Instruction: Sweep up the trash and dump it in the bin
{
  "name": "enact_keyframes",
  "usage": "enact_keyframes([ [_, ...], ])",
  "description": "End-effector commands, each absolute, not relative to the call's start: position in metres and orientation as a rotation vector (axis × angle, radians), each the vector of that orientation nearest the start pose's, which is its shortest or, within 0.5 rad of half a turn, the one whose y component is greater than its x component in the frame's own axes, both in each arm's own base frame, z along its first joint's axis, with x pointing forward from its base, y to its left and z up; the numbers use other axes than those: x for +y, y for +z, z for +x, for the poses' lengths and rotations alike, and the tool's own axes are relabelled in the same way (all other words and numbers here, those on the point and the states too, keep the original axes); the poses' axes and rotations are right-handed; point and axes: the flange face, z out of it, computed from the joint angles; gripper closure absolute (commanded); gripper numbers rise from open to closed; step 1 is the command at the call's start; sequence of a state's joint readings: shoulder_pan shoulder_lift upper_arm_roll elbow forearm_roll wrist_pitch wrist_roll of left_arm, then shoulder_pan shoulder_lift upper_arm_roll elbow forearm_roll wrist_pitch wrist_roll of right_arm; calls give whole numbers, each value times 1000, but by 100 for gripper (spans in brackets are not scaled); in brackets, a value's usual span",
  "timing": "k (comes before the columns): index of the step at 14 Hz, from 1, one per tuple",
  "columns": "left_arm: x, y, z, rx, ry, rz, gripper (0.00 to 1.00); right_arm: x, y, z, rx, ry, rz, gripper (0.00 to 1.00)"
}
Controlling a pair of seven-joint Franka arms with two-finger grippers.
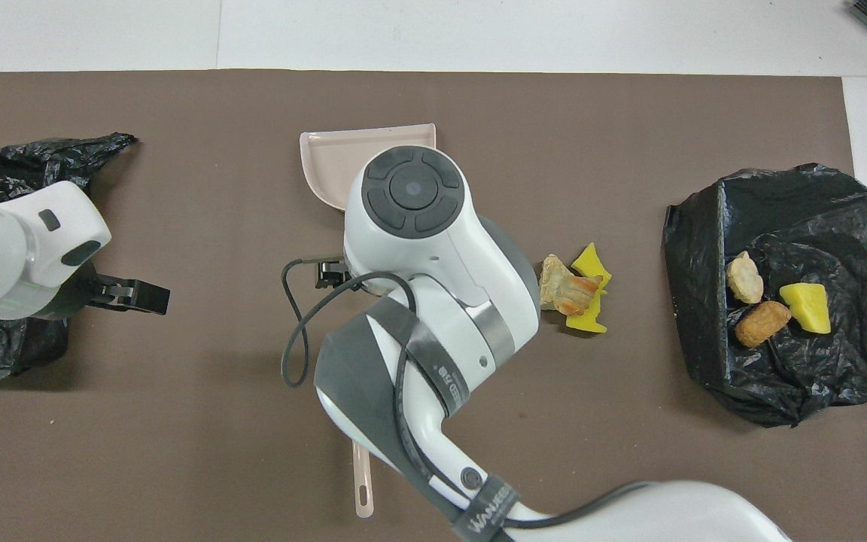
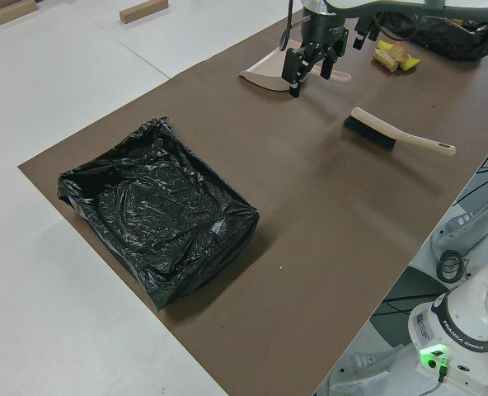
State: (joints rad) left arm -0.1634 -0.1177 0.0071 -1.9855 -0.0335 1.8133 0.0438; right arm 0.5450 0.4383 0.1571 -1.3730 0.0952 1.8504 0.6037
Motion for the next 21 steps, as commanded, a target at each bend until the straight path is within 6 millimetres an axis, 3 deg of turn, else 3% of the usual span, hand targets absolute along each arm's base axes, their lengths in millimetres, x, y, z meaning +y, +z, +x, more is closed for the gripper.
enact_keyframes([
  [1, -85, 517, 513, 281, 16, -3160, 0, 435, 451, 468, -150, 153, -3000, 0],
  [2, -93, 519, 517, 288, 14, -3159, 0, 435, 438, 443, -182, 135, -3004, 0],
  [4, -117, 503, 519, 296, 37, -3156, 0, 442, 418, 396, -204, 67, -2950, 0],
  [6, -132, 497, 517, 298, 17, -3155, 0, 467, 387, 366, -269, 113, -2962, 0],
  [9, -145, 498, 546, 271, -2, -3159, 0, 460, 363, 350, -299, 148, -2987, 0],
  [12, -210, 469, 586, 213, 34, -3148, 0, 468, 355, 333, -332, 141, -2983, 0],
  [13, -233, 458, 594, 201, 32, -3149, 0, 468, 350, 329, -340, 136, -2981, 0],
  [15, -251, 444, 606, 142, 22, -3150, 0, 465, 347, 328, -350, 131, -2980, 0],
  [17, -293, 421, 609, 152, 2, -3141, 0, 464, 341, 325, -355, 139, -2985, 0],
  [18, -303, 411, 610, 136, -30, -3140, 0, 464, 337, 327, -361, 122, -2978, 11],
  [20, -321, 402, 605, 88, -39, -3142, 0, 464, 337, 327, -372, 120, -2975, 50],
  [21, -342, 369, 601, 47, -15, -3094, 0, 466, 339, 326, -369, 116, -2972, 72],
])
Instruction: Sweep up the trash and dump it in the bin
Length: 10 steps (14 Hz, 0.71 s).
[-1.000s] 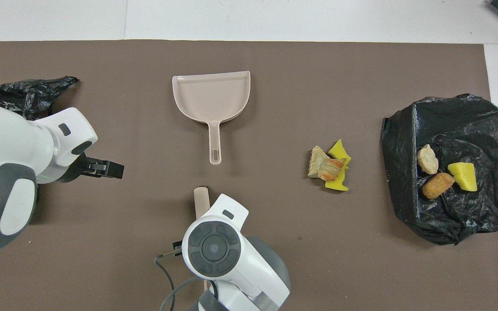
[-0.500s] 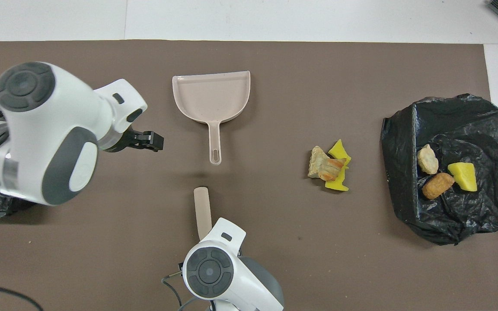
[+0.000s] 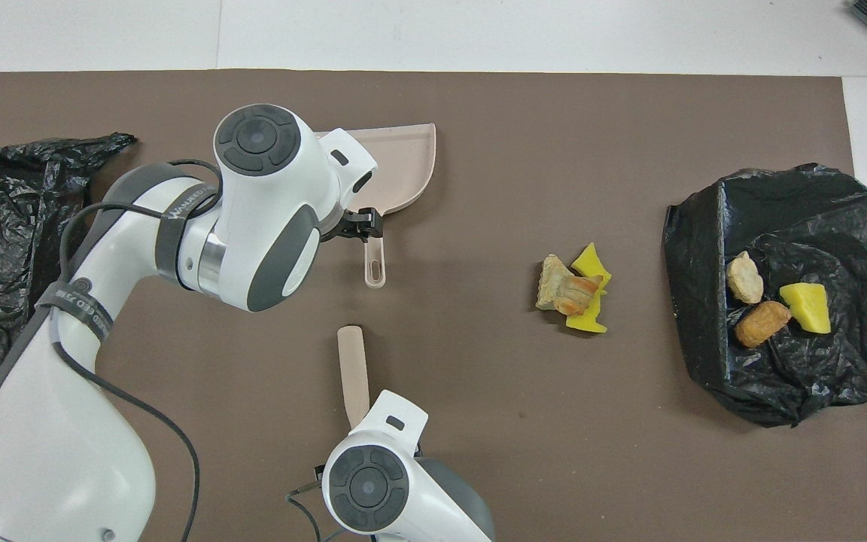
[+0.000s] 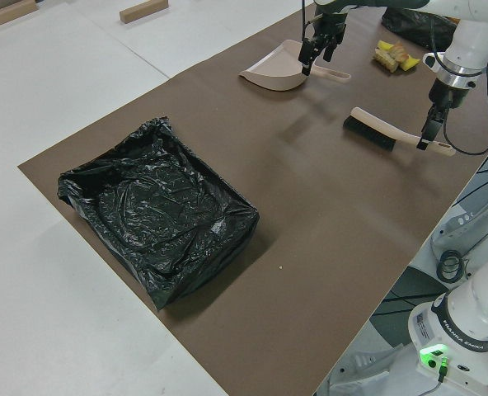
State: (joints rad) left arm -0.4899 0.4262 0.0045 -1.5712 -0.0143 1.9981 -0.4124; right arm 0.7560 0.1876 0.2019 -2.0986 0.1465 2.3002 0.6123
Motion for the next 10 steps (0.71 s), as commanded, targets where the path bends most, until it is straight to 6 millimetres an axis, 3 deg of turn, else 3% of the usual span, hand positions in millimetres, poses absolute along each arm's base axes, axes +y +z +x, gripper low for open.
enact_keyframes([
  [1, -360, 351, 604, 39, -47, -3053, 0, 467, 340, 328, -356, 114, -2972, 87],
  [2, -363, 347, 606, 26, -47, -3046, 0, 469, 339, 329, -344, 116, -2972, 100],
  [9, -361, 350, 605, -59, 46, -3113, 1, 461, 354, 339, -370, 105, -2999, 100],
  [10, -361, 351, 604, -71, 64, -3120, 17, 454, 364, 343, -364, 104, -3003, 100],
])
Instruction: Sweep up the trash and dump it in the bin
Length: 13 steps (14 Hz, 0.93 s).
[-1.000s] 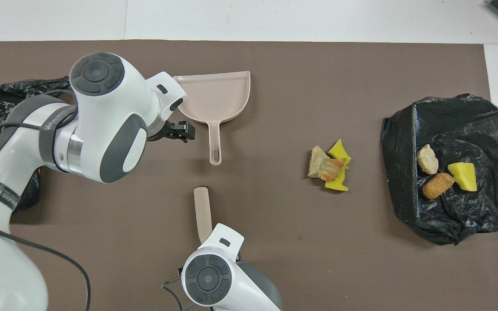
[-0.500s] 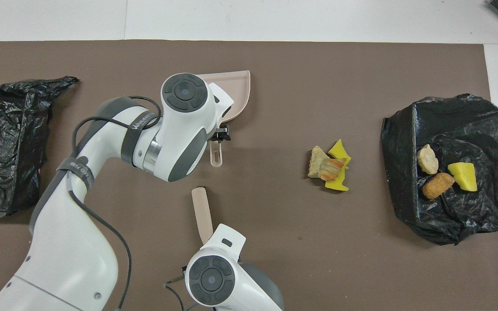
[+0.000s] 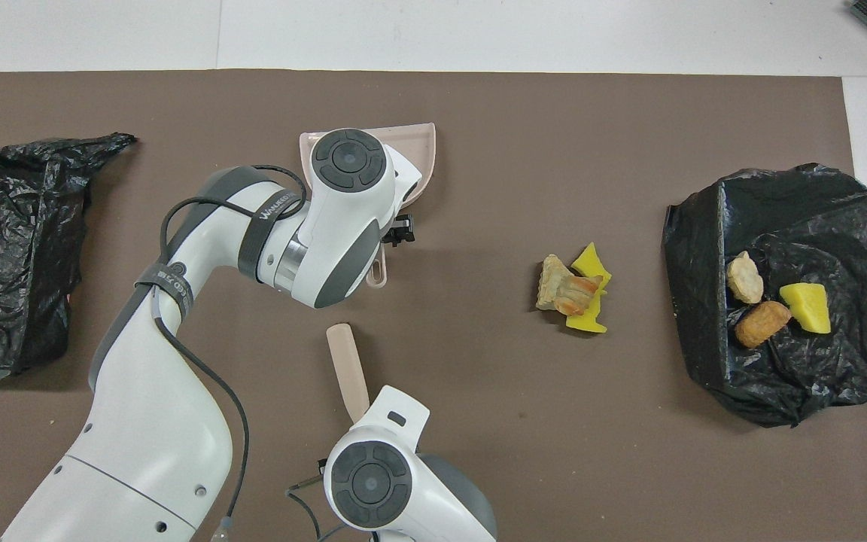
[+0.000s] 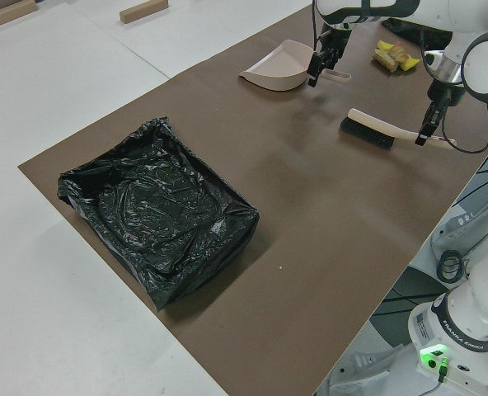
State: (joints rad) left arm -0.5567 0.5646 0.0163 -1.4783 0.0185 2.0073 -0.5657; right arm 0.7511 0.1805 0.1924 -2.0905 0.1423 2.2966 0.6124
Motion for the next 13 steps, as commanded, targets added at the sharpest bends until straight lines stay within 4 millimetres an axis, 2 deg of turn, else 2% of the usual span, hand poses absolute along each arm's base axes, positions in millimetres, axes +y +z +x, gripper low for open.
enact_keyframes([
  [1, -367, 353, 600, -63, 63, -3121, 38, 440, 375, 350, -346, 112, -3014, 100],
  [2, -367, 354, 599, -98, 63, -3120, 65, 424, 388, 357, -344, 130, -3028, 100],
  [3, -366, 355, 600, -107, 54, -3114, 100, 410, 399, 362, -357, 154, -3041, 100],
  [6, -355, 359, 608, -115, 28, -3116, 100, 371, 422, 369, -346, 209, -3073, 100],
  [8, -350, 371, 610, -104, 1, -3124, 100, 332, 432, 378, -308, 241, -3090, 100],
  [10, -343, 390, 612, 34, -61, -3096, 100, 292, 436, 390, -267, 275, -3099, 100],
  [12, -327, 402, 607, 276, -41, -3070, 100, 249, 445, 410, -167, 288, -3101, 100],
  [13, -313, 405, 607, 426, -4, -3044, 100, 216, 450, 427, -92, 268, -3095, 100],
])
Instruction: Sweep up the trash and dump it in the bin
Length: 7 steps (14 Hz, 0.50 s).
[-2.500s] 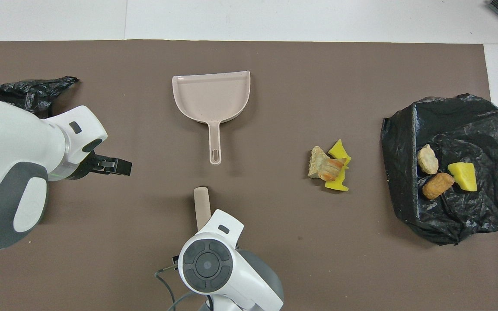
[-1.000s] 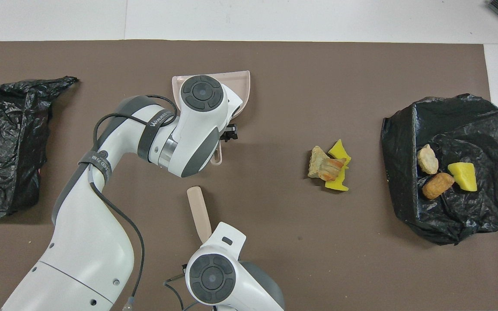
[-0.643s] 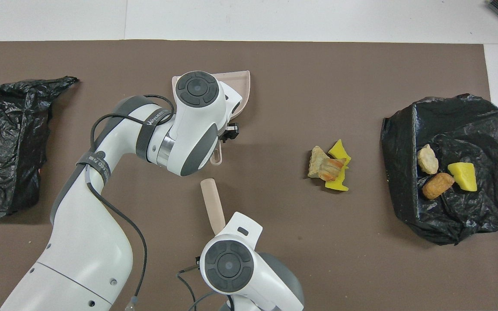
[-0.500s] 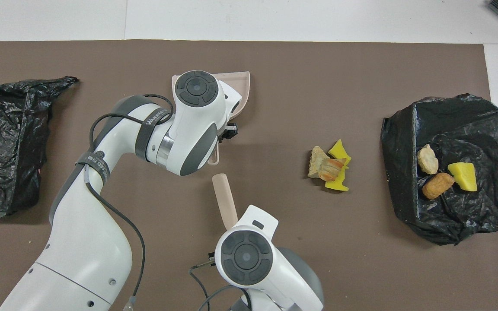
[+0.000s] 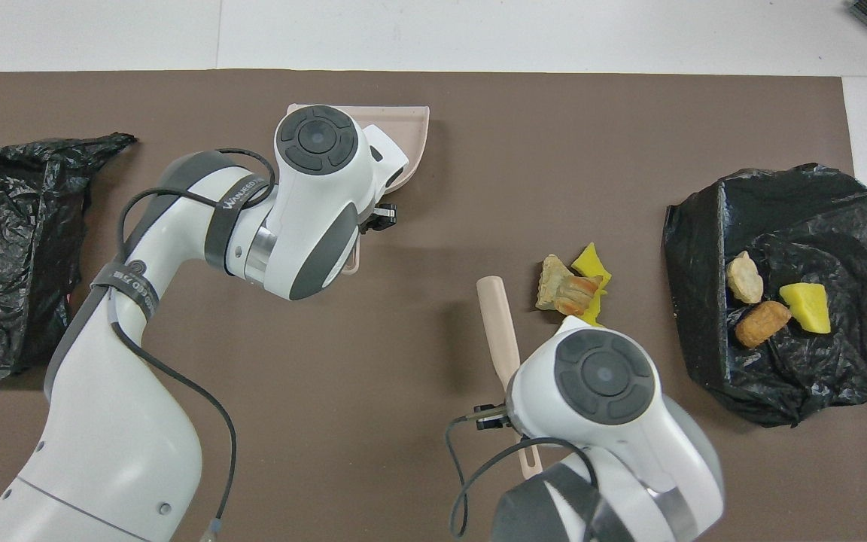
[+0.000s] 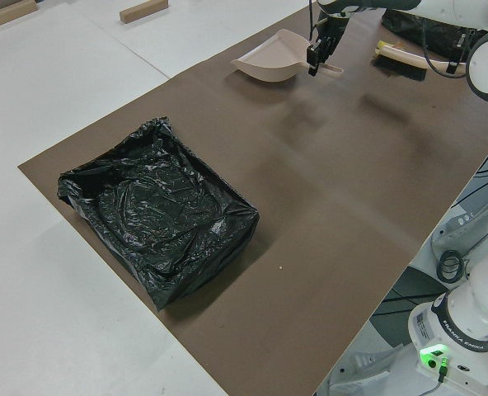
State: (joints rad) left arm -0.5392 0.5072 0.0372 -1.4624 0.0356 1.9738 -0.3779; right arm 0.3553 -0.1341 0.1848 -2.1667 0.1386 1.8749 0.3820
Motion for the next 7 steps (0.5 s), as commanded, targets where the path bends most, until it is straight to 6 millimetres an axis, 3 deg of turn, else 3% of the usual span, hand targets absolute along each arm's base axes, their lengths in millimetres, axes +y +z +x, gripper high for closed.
enact_keyframes([
  [1, -306, 404, 604, 573, 54, -3009, 100, 184, 451, 443, -40, 256, -3090, 100],
  [3, -291, 407, 602, 872, 149, -2921, 100, 127, 447, 463, -73, 227, -3158, 100],
  [5, -278, 415, 600, 1123, 192, -2794, 100, 101, 442, 467, -130, 230, -3263, 100],
  [7, -266, 409, 593, 1396, 273, -2650, 100, 85, 420, 462, -181, 285, -3353, 100],
])
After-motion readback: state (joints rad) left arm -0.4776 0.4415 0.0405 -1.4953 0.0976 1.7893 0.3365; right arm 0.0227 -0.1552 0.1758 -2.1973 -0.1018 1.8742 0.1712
